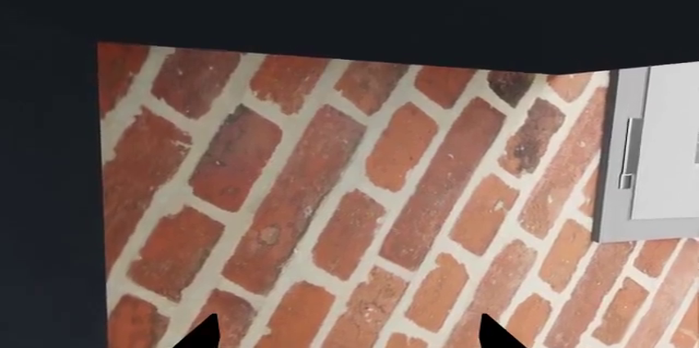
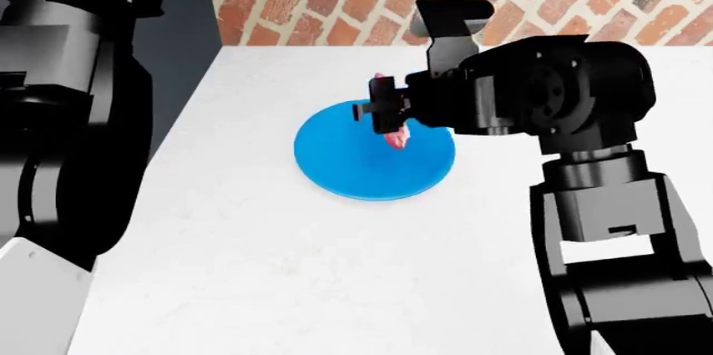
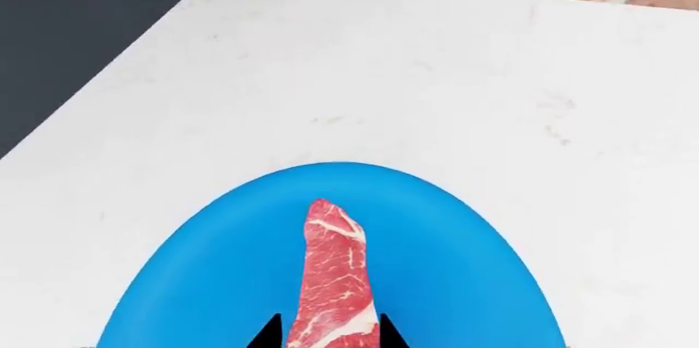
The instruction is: Place the steak on the rack of the oven.
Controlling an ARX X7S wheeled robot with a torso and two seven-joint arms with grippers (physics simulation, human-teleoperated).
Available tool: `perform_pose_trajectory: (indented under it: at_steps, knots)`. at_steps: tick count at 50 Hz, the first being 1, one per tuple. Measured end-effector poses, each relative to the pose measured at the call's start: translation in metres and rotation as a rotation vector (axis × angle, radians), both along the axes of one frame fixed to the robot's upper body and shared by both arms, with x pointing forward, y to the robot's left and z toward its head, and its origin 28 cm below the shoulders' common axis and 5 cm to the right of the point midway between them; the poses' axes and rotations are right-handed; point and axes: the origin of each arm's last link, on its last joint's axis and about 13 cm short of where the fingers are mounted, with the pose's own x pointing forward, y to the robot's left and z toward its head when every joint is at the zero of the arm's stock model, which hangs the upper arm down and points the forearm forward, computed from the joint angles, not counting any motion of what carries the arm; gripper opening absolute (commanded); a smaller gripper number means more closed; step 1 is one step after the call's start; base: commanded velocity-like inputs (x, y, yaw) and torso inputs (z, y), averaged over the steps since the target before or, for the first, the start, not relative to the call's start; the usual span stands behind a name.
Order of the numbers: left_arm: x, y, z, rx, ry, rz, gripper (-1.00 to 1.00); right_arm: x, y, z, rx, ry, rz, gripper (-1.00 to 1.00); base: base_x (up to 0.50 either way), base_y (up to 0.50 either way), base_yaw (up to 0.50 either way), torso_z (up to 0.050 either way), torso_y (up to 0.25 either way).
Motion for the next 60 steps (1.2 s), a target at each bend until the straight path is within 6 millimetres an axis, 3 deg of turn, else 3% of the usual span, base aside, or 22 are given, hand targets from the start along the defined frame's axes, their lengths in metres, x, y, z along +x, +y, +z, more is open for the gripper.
perform_pose_trajectory:
  at_steps: [18, 60]
  knots:
    - [0.001, 0.001, 0.0, -0.007, -0.014, -0.005, 1.0, -0.004, -0.008, 0.028, 0.116, -0.157, -0.006, -1.0, -0.08, -0.07, 0.0, 0.0, 0.0]
    - [0.003, -0.002, 0.0, -0.08, -0.106, -0.058, 1.0, -0.007, -0.015, 0.045, 0.179, -0.301, -0.037, -1.0, -0.43, -0.31, 0.0, 0.0, 0.0]
